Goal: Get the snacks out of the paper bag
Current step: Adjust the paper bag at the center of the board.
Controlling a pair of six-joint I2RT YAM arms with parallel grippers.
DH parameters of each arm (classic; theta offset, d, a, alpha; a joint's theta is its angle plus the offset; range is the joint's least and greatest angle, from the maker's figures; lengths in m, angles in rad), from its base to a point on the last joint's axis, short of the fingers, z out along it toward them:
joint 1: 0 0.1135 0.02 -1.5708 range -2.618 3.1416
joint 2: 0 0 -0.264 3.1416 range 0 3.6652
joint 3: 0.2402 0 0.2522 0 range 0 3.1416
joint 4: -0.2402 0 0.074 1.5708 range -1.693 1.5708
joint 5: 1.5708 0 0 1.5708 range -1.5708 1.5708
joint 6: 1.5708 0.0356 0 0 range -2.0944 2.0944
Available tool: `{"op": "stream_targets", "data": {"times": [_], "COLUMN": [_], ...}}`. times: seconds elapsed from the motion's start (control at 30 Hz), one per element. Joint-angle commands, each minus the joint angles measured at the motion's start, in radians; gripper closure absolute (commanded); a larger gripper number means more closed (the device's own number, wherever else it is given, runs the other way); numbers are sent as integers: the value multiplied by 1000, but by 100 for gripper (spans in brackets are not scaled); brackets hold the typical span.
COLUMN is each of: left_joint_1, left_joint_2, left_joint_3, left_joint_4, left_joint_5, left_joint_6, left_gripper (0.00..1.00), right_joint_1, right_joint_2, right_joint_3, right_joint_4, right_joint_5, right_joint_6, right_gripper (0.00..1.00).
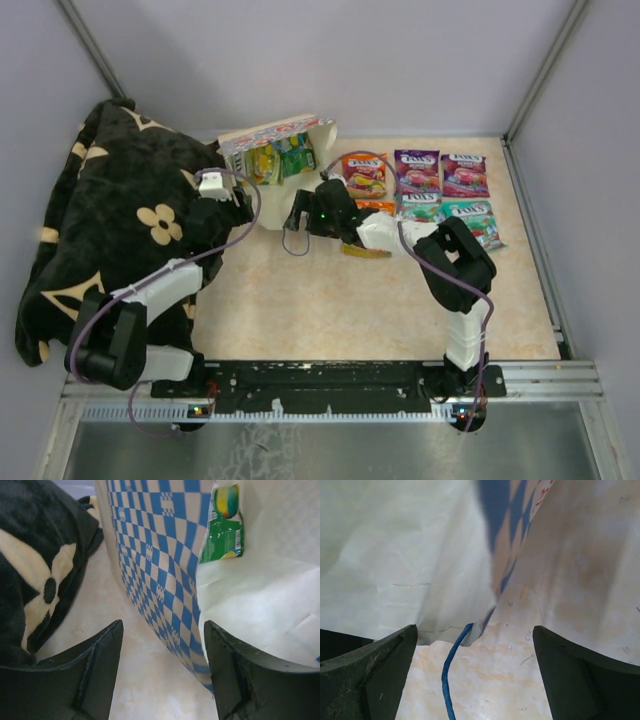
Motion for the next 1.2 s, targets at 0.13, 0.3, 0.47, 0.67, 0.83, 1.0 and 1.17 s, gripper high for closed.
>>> {"op": "stream_targets", "data": {"times": [0.13, 0.3, 0.47, 0.67, 0.83, 1.0, 1.17], "left_joint_1": [-2, -2, -2, -2, -1, -2, -2], "left_joint_2": [8, 42, 71, 46, 34, 26, 30], "left_joint_3": [-54, -138, -152, -86, -31, -31, -49], "left_joint_4": [78, 108, 136, 85, 38, 41, 56], "left_joint_5": [-62, -14, 7, 27, 44, 73, 87], "left_joint_6": [-51, -79, -108, -130, -146, -161, -171], "left_gripper": [59, 93, 100, 100, 100, 100, 100], "right_joint_1": [15, 53, 81, 83, 83, 83, 87], "right_joint_2": [-135, -413, -464, -337, -194, -55, 85], "right_joint_3": [-114, -207, -176, -315, -405, -395, -275], "right_joint_4": [-48, -55, 3, 418, 822, 1153, 1222], "right_joint_5": [32, 231, 187, -15, -108, -67, -42], "right_joint_6": [-105, -165, -195, -57, 236, 552, 788], "right_gripper": [1, 1, 5, 16, 18, 17, 18]}}
